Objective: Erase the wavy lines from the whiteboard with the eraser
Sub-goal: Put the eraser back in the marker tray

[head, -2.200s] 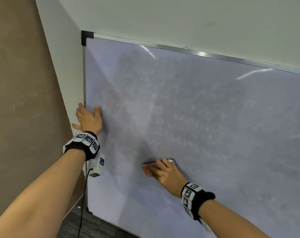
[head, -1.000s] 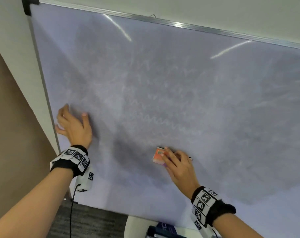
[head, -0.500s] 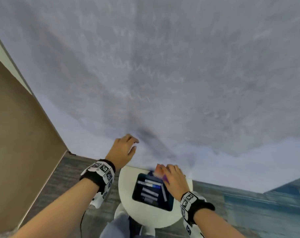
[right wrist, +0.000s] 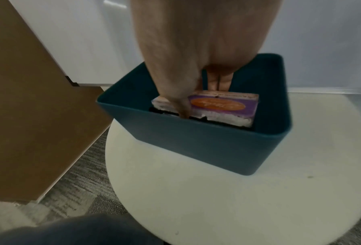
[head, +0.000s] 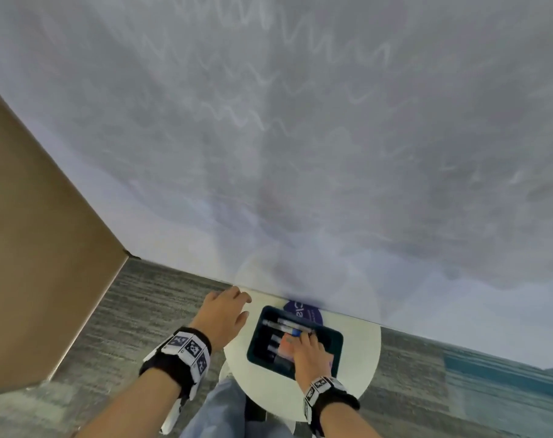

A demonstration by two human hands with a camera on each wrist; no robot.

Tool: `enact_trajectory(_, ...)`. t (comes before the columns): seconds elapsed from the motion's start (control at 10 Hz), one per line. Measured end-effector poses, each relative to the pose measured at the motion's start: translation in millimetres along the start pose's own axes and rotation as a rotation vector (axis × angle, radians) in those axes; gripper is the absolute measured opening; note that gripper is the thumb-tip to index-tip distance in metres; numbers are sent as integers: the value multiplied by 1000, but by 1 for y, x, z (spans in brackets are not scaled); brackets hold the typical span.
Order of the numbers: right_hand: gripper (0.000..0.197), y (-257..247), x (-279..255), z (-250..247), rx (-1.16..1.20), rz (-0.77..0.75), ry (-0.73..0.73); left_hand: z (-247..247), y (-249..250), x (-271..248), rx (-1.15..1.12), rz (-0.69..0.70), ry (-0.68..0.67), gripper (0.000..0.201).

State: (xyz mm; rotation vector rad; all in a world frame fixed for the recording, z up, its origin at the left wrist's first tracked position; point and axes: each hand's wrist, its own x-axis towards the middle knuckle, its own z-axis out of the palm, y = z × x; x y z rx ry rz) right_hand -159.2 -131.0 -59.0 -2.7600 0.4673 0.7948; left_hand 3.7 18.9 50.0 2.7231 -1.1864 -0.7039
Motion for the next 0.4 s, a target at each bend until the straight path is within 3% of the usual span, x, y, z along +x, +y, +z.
enact_trajectory(0.2, 51, -7, 21, 12, 29, 49, -32, -3, -6, 5, 65, -20, 16, 36)
enact_trajectory(0.3, 44, -9, 28, 7, 48, 77, 100, -12, -5, 9, 57, -14, 50, 35)
enact_trajectory(0.4, 51, 0, 29, 14, 149, 55, 169, -27, 2, 11, 24, 6, 38, 34)
